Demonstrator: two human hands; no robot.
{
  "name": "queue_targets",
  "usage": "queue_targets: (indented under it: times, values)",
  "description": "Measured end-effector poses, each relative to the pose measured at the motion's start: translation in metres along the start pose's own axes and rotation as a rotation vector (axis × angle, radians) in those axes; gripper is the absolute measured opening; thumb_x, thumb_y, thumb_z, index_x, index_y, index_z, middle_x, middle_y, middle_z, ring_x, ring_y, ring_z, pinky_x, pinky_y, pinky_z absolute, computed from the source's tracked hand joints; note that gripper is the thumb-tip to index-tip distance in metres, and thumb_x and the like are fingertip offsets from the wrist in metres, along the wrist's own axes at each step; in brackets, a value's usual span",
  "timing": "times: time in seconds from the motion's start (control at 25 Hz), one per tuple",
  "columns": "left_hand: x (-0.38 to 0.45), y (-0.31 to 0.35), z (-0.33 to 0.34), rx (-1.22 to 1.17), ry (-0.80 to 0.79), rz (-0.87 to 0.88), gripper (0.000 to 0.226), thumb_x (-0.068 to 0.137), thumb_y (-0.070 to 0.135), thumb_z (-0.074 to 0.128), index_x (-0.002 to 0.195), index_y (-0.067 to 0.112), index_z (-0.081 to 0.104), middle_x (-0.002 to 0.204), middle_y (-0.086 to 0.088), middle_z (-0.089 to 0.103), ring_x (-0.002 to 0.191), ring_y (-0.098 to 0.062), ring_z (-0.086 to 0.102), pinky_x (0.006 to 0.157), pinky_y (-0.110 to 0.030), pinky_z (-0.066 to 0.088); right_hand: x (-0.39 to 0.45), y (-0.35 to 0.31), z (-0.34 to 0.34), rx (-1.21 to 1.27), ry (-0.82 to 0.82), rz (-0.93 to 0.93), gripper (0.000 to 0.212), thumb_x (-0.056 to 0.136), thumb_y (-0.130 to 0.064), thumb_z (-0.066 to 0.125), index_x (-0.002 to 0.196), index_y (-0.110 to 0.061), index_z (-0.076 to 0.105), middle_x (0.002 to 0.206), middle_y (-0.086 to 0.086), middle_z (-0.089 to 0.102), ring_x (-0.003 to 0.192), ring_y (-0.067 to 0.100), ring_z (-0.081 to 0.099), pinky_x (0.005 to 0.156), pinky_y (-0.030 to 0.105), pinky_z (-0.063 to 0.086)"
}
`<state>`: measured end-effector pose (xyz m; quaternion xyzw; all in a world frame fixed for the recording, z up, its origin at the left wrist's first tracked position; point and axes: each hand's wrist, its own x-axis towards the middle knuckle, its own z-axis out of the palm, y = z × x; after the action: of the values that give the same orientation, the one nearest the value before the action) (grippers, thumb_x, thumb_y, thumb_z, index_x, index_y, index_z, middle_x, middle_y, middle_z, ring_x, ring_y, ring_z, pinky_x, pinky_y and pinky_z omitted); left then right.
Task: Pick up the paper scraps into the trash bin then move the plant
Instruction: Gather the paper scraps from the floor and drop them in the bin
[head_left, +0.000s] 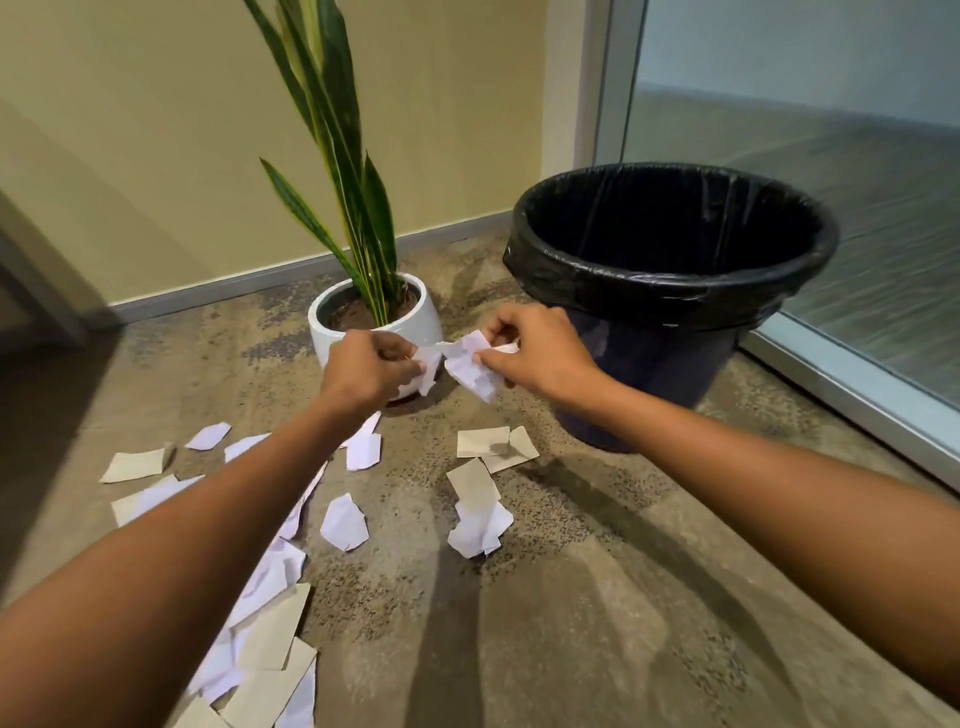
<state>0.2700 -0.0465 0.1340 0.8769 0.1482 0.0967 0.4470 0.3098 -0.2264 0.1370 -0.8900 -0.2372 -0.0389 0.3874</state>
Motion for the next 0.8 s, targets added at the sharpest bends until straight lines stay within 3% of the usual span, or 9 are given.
queue_targets:
  times: [0.08, 0.16, 0.32, 0.4, 0.56, 0.68, 0.8]
  values:
    - [0.004, 0.022, -0.005, -0.055, 0.099, 0.047, 0.012, 0.079, 0.011, 0.072, 0.09, 0.009, 0.067, 0.083, -0.014, 0.067, 0.074, -0.024, 0.064, 0.07, -0.038, 0.058, 0.004, -0.017, -0.016, 0.028, 0.09, -0.044, 0.007, 0.081, -0.018, 0.07, 0.086, -0.015, 0.065, 0.084, -0.001, 0.068, 0.084, 0.022, 0.063, 0.082, 0.042, 0.053]
    - [0.007, 0.047, -0.007, -0.142, 0.167, 0.101, 0.01, 0.081, 0.013, 0.071, 0.091, 0.011, 0.067, 0.078, -0.007, 0.067, 0.072, -0.021, 0.067, 0.067, -0.035, 0.059, 0.007, -0.029, -0.036, 0.05, 0.208, -0.093, 0.009, 0.081, -0.016, 0.068, 0.089, -0.013, 0.067, 0.088, 0.001, 0.07, 0.086, 0.022, 0.065, 0.079, 0.046, 0.055]
    - [0.003, 0.091, 0.001, -0.308, 0.175, 0.195, 0.005, 0.083, 0.009, 0.067, 0.083, 0.014, 0.065, 0.071, 0.002, 0.063, 0.057, -0.01, 0.067, 0.057, -0.026, 0.059, 0.013, -0.036, -0.076, 0.029, 0.486, -0.063, 0.01, 0.084, -0.021, 0.065, 0.093, -0.015, 0.066, 0.093, -0.002, 0.07, 0.091, 0.019, 0.065, 0.083, 0.041, 0.054]
    - [0.001, 0.108, 0.01, -0.32, 0.152, 0.245, 0.006, 0.083, 0.009, 0.067, 0.084, 0.014, 0.064, 0.071, 0.003, 0.063, 0.059, -0.012, 0.068, 0.061, -0.027, 0.06, 0.015, -0.03, -0.092, 0.018, 0.584, 0.01, 0.012, 0.085, -0.023, 0.064, 0.095, -0.016, 0.066, 0.097, 0.0, 0.071, 0.095, 0.022, 0.065, 0.084, 0.038, 0.053]
    - [0.0, 0.133, 0.028, -0.316, 0.097, 0.256, 0.005, 0.085, 0.008, 0.066, 0.089, 0.009, 0.067, 0.069, 0.002, 0.062, 0.063, -0.015, 0.068, 0.067, -0.026, 0.06, 0.015, -0.013, -0.107, -0.002, 0.646, 0.145, 0.01, 0.085, -0.023, 0.063, 0.094, -0.019, 0.066, 0.103, 0.001, 0.071, 0.102, 0.025, 0.062, 0.087, 0.036, 0.049]
    - [-0.001, 0.143, 0.04, -0.266, 0.045, 0.251, 0.019, 0.086, 0.005, 0.064, 0.104, 0.002, 0.068, 0.076, -0.001, 0.063, 0.07, -0.019, 0.069, 0.07, -0.025, 0.06, 0.015, -0.003, -0.108, -0.038, 0.644, 0.195, 0.01, 0.085, -0.024, 0.064, 0.094, -0.022, 0.065, 0.106, -0.001, 0.07, 0.103, 0.022, 0.062, 0.084, 0.032, 0.046]
    - [-0.004, 0.145, 0.046, -0.187, 0.019, 0.289, 0.025, 0.086, 0.006, 0.063, 0.111, 0.007, 0.067, 0.081, 0.0, 0.063, 0.07, -0.013, 0.065, 0.068, -0.017, 0.055, 0.016, 0.001, -0.107, -0.049, 0.617, 0.201, 0.012, 0.083, -0.024, 0.067, 0.095, -0.024, 0.064, 0.104, -0.002, 0.067, 0.098, 0.017, 0.062, 0.081, 0.03, 0.046]
